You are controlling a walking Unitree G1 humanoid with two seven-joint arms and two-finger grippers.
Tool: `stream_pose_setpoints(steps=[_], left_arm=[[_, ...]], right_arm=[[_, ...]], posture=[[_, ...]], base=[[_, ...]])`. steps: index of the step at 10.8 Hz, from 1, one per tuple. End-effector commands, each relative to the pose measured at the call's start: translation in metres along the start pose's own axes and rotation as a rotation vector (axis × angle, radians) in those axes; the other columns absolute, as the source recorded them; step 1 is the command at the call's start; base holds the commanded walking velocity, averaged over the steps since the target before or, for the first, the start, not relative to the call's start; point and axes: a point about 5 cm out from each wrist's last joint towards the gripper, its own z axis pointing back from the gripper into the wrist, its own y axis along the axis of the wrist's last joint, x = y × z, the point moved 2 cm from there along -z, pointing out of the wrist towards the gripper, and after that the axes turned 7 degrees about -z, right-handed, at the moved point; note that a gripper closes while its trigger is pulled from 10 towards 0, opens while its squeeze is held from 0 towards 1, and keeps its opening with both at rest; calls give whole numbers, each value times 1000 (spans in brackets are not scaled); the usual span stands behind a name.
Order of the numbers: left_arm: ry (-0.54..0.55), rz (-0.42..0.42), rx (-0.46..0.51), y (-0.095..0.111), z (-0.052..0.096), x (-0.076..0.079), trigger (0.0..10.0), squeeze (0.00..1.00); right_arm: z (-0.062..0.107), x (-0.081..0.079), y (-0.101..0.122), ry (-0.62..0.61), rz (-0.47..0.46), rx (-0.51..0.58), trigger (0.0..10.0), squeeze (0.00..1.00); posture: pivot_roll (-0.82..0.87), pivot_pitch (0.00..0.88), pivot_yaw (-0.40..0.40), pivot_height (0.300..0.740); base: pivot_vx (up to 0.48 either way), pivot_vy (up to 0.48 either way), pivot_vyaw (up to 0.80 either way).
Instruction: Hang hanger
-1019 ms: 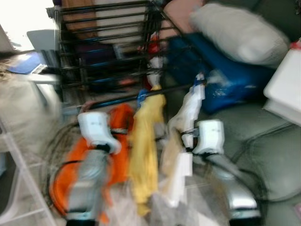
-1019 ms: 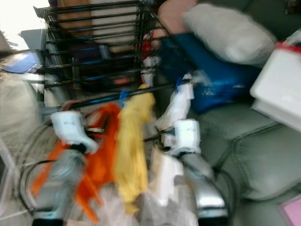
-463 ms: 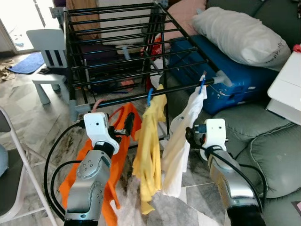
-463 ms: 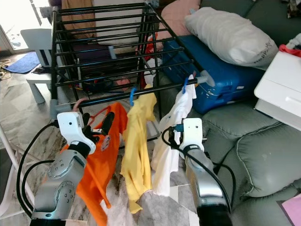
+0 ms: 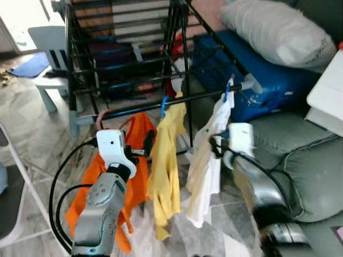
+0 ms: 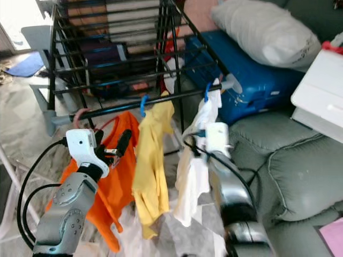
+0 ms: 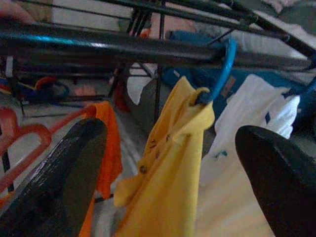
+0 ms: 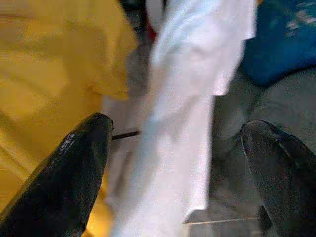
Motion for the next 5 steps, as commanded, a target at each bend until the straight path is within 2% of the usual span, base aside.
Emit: stream_pose_setpoints(steps=[1, 2, 3, 5], left_arm=[[4, -11, 0, 3, 3, -1, 10000, 0], [5, -14, -3, 3, 5, -2, 10000, 0], [6, -17, -6, 4, 5, -3, 10000, 0], [1, -18, -11, 4, 4, -2, 10000, 0]], right_arm=[[-5, -6, 0, 25, -12, -11, 10000, 0], [-8, -9, -3, 22, -6, -25, 10000, 0], [-9, -3, -6, -16, 6, -43, 10000, 0], [-7, 18, -6, -106, 12, -29, 10000, 0]], posture=[[-54, 132, 38, 740], [-43, 137, 40, 740], [-39, 143, 44, 740], [-52, 146, 54, 740]], base=[[0, 0, 0], [0, 0, 0], [0, 0, 0], [0, 0, 0]])
